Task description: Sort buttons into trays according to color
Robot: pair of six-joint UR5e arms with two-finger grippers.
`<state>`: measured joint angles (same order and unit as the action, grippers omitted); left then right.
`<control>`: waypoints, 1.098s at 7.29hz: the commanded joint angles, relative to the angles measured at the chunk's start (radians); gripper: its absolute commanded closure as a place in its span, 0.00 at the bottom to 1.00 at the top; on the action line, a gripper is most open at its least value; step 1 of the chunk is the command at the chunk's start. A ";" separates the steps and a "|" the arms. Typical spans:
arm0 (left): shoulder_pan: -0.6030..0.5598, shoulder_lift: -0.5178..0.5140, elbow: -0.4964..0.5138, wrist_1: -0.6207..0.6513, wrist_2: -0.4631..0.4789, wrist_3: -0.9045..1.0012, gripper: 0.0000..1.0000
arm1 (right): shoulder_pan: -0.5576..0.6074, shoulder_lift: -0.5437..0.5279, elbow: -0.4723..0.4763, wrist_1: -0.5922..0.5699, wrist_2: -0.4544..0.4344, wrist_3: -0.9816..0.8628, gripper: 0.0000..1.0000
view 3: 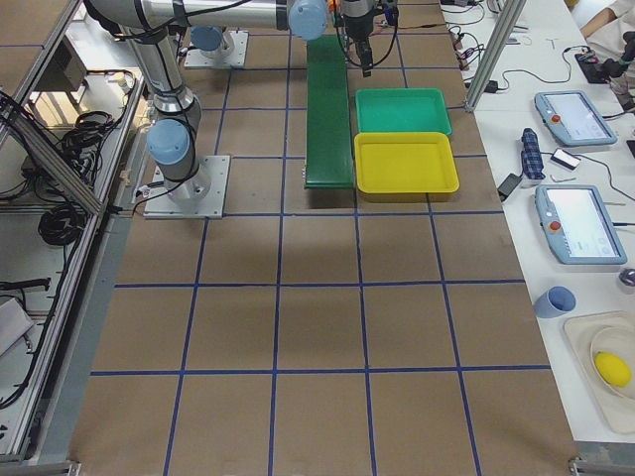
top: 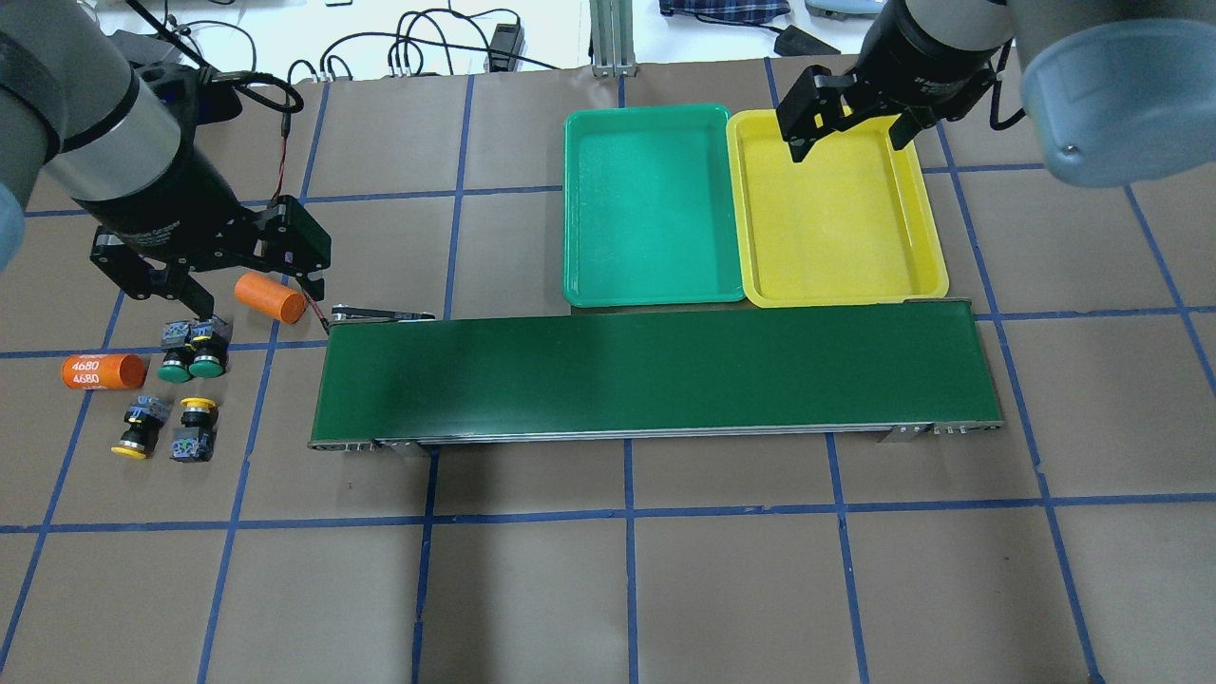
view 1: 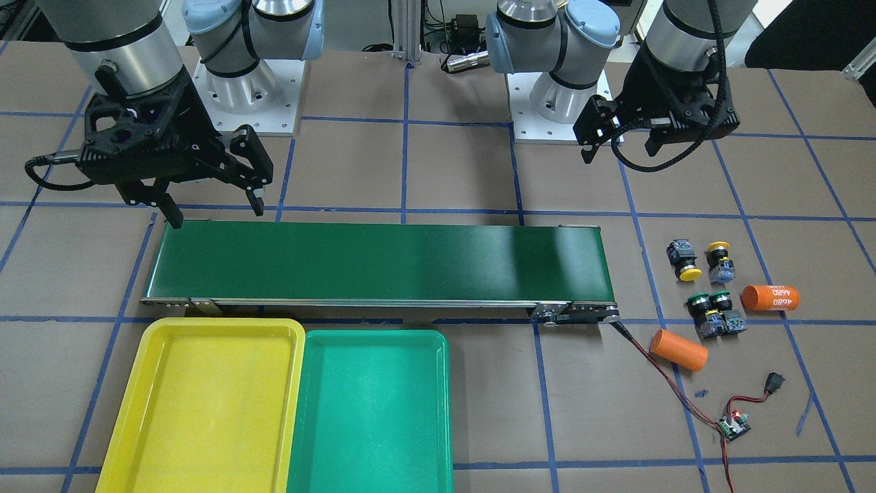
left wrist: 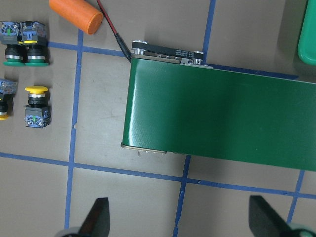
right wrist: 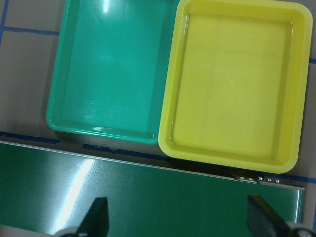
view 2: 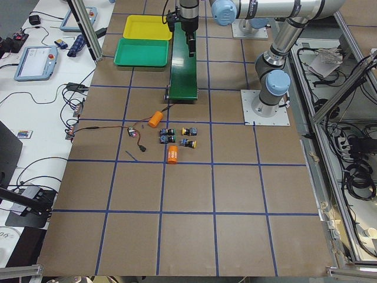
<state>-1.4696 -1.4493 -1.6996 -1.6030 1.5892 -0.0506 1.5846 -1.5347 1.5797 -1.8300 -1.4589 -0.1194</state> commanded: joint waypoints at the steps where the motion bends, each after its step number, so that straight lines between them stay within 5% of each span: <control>1: 0.000 0.000 0.000 -0.002 0.002 0.000 0.00 | 0.000 -0.005 0.000 0.003 -0.008 0.000 0.00; 8: 0.060 0.004 0.002 0.000 0.003 0.008 0.00 | 0.000 -0.021 0.000 0.104 -0.077 0.003 0.00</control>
<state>-1.4318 -1.4427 -1.6967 -1.6061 1.5944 -0.0489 1.5846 -1.5456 1.5795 -1.7399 -1.5255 -0.1166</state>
